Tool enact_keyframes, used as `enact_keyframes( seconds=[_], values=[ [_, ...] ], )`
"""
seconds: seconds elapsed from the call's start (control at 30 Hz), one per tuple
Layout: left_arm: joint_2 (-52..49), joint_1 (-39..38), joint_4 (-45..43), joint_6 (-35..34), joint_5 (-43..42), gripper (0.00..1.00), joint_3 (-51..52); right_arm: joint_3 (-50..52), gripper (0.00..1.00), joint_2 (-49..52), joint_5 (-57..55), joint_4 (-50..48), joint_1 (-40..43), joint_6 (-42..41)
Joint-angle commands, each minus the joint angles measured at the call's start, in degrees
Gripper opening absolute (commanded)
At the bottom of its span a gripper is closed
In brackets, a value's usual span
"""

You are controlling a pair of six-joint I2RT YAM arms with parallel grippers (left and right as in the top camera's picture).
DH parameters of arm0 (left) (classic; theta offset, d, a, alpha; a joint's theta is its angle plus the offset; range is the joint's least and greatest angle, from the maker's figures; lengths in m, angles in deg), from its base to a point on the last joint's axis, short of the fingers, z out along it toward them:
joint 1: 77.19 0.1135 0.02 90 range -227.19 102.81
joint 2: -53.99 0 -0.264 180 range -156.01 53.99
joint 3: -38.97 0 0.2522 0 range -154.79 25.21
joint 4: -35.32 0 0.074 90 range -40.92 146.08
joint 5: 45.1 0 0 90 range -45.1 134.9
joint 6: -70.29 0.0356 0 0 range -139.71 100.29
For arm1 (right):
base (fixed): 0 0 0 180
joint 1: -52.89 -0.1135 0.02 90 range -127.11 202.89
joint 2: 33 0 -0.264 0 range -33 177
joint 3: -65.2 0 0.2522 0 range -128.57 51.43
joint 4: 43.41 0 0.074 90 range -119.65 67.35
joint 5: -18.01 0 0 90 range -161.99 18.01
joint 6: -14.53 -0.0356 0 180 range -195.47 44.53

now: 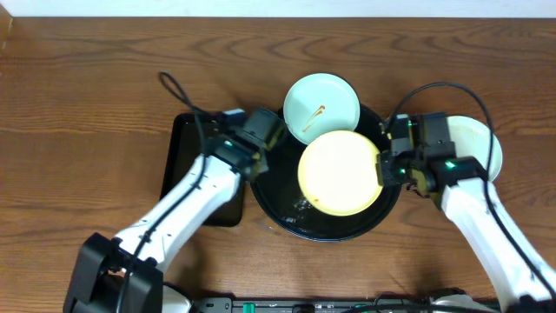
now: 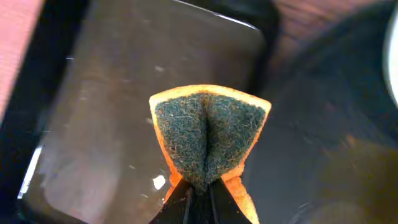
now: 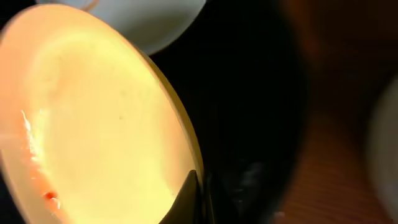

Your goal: Clean dirty plates on tray and stack at the side

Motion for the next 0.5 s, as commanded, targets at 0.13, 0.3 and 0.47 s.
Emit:
enact_keyframes(
  seconds=[0.13, 0.3, 0.47],
  values=[
    [0.74, 7.87, 0.15, 0.35, 1.57, 0.08, -0.66, -0.28, 0.01, -8.44, -23.06, -0.04, -7.82, 4.07],
    [0.42, 11.78, -0.66, 2.56, -0.76, 0.08, 0.22, -0.31, 0.01, -11.56, -36.59, -1.16, -15.69, 4.11],
    [-0.44, 14.27, -3.45, 8.66, -8.52, 0.08, 1.42, -0.31, 0.01, -11.87, -45.64, -1.29, -22.58, 4.17]
  ],
)
